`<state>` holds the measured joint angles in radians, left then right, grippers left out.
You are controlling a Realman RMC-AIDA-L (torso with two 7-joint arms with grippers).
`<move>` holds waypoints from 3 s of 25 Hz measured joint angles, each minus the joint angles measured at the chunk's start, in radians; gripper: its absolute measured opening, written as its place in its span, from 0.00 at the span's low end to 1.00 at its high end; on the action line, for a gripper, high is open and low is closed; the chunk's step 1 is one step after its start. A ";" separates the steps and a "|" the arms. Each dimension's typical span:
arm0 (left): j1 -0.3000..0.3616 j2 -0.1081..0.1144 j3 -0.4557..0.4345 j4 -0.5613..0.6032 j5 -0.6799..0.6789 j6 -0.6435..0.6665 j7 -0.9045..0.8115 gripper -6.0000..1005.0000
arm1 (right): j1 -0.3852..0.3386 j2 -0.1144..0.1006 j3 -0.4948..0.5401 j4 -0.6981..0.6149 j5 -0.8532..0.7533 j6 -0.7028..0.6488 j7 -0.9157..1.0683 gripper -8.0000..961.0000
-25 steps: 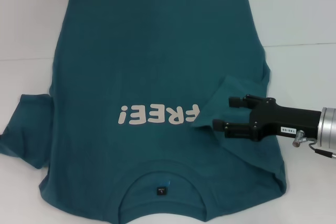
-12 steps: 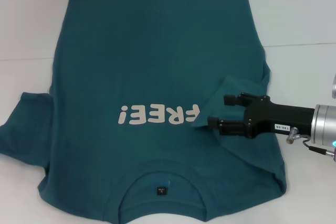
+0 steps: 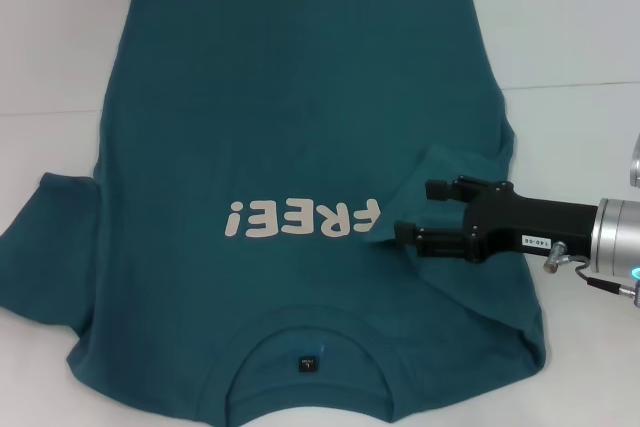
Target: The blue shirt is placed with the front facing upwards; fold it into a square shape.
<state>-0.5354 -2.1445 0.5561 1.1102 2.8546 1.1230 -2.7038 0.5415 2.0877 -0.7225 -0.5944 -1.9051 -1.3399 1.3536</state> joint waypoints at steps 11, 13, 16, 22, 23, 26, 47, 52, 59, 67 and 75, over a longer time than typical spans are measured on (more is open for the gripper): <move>0.016 -0.001 -0.002 0.011 0.000 -0.030 0.002 0.04 | 0.008 0.000 -0.002 0.014 0.000 0.000 -0.003 0.98; 0.016 -0.002 -0.002 0.011 0.000 -0.038 0.004 0.04 | 0.008 0.000 -0.002 0.016 0.000 0.000 -0.003 0.98; 0.014 -0.002 -0.002 0.011 0.000 -0.048 0.004 0.04 | 0.008 0.000 -0.002 0.021 0.000 0.000 -0.003 0.98; 0.009 -0.002 0.000 0.009 -0.010 -0.048 0.010 0.04 | 0.008 0.000 -0.002 0.025 0.000 -0.001 -0.004 0.98; 0.007 -0.002 0.001 0.009 -0.011 -0.045 0.015 0.04 | 0.008 0.000 -0.002 0.025 0.000 -0.001 -0.004 0.98; 0.001 0.000 0.000 0.011 -0.012 -0.034 0.021 0.05 | 0.008 0.000 -0.002 0.025 0.001 0.001 -0.004 0.98; -0.003 0.019 -0.029 0.011 -0.055 0.081 0.020 0.77 | 0.009 0.000 -0.003 0.024 0.000 0.027 -0.005 0.98; -0.004 0.022 -0.028 0.011 -0.053 0.094 0.021 0.87 | 0.009 0.000 -0.010 0.024 -0.002 0.027 -0.005 0.98; -0.013 0.027 -0.028 -0.017 -0.039 0.074 0.021 0.91 | 0.011 0.000 -0.012 0.024 -0.002 0.033 -0.005 0.98; -0.016 0.030 -0.029 -0.039 -0.028 0.042 0.031 0.91 | 0.009 0.000 -0.012 0.024 -0.002 0.036 -0.003 0.98; -0.017 0.029 -0.032 -0.094 -0.028 -0.005 0.052 0.91 | 0.009 0.000 -0.012 0.025 -0.002 0.036 -0.003 0.98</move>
<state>-0.5520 -2.1151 0.5245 1.0167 2.8271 1.1177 -2.6522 0.5508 2.0877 -0.7348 -0.5692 -1.9067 -1.3038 1.3511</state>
